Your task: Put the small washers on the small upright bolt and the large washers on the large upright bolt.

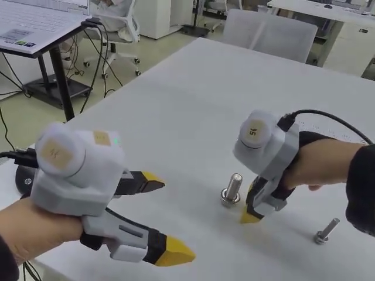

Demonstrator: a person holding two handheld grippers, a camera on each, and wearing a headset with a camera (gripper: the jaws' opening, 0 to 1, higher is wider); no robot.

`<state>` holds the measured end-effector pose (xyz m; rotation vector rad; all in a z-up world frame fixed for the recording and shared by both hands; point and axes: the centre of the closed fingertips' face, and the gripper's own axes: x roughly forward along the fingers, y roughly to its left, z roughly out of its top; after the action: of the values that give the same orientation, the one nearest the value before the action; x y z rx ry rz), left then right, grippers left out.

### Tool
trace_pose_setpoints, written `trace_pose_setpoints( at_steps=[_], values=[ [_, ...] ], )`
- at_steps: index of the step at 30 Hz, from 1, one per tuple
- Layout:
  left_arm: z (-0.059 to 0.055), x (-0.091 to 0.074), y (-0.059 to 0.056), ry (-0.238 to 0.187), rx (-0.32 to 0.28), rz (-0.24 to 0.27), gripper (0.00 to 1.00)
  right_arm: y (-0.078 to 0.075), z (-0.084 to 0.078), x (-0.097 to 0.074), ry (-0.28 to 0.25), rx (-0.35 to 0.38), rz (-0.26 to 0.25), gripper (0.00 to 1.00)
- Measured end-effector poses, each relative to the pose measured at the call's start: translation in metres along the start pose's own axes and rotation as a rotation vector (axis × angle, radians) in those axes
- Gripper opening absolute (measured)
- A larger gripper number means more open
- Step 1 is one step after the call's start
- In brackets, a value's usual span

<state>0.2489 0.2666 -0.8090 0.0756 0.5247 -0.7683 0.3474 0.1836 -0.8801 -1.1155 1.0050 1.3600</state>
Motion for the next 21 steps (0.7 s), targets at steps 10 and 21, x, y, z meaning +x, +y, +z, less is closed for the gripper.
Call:
trace_pose_setpoints(
  at_steps=[10,21],
  values=[
    [0.009,0.003,-0.004,0.001,0.022,-0.016,0.79,0.003,-0.001,-0.021,-0.077,0.041,-0.044,0.29],
    [0.02,0.003,-0.005,0.003,0.048,-0.024,0.79,0.003,-0.005,-0.037,-0.142,0.07,-0.084,0.4]
  ],
)
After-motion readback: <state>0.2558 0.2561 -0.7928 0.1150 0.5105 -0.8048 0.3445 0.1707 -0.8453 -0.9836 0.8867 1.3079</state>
